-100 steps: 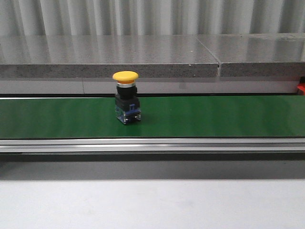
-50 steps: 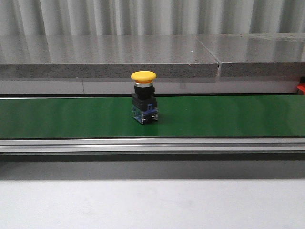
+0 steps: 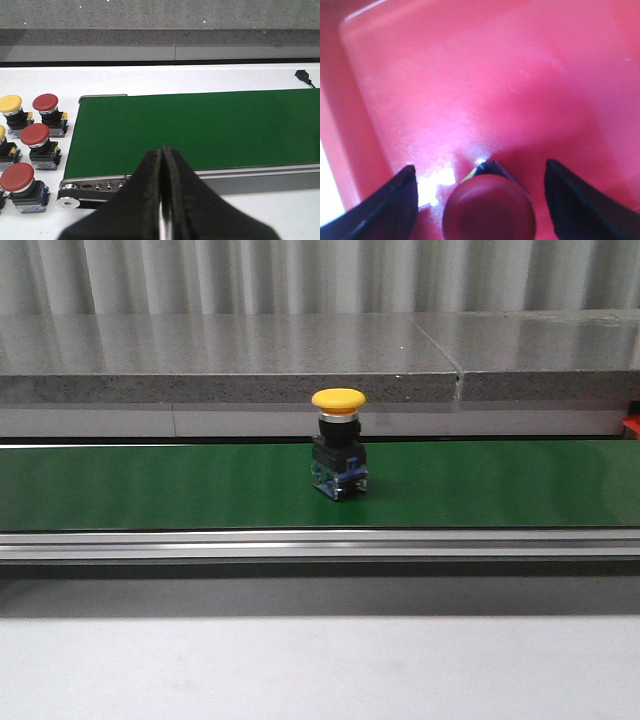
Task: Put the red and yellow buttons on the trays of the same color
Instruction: 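Lower the right gripper onto the yellow button on the belt and grasp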
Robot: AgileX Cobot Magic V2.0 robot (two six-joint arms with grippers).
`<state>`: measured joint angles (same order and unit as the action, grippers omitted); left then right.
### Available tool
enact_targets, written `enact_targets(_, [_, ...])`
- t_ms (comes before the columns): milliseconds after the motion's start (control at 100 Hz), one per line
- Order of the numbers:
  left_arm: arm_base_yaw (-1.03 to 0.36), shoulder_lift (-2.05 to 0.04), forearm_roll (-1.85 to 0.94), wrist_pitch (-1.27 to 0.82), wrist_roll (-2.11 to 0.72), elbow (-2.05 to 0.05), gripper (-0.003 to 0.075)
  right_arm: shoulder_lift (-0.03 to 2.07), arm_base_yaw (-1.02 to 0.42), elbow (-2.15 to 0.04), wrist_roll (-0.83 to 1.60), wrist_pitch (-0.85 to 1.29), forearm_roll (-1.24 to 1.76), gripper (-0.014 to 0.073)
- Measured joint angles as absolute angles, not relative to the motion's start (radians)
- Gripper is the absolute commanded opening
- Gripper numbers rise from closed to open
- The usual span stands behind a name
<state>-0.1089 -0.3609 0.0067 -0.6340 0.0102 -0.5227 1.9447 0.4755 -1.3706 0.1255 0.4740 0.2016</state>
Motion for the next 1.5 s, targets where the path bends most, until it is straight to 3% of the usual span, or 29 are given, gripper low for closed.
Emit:
enact_targets(410, [-0.109, -0.361, 0.007, -0.634, 0.01, -0.523, -0.0021, 1.653, 0.446, -1.344, 0.172, 0.54, 0.202, 0.0547])
enact_targets(750, [-0.109, -0.361, 0.007, -0.634, 0.01, -0.523, -0.0021, 1.381, 0.267, -1.181, 0.258, 0.772, 0.202, 0.0547])
enact_targets(1040, [-0.109, -0.361, 0.007, -0.634, 0.01, -0.523, -0.0021, 1.359, 0.041, -1.082, 0.306, 0.918, 0.202, 0.0547])
enact_targets(1280, [-0.109, -0.361, 0.007, -0.634, 0.01, -0.523, -0.0021, 1.359, -0.159, -1.037, 0.312, 0.887, 0.202, 0.0547])
enact_targets(1500, [-0.109, -0.361, 0.007, -0.634, 0.01, -0.523, -0.0021, 1.403, -0.258, -1.037, 0.332, 0.81, 0.209, 0.0547])
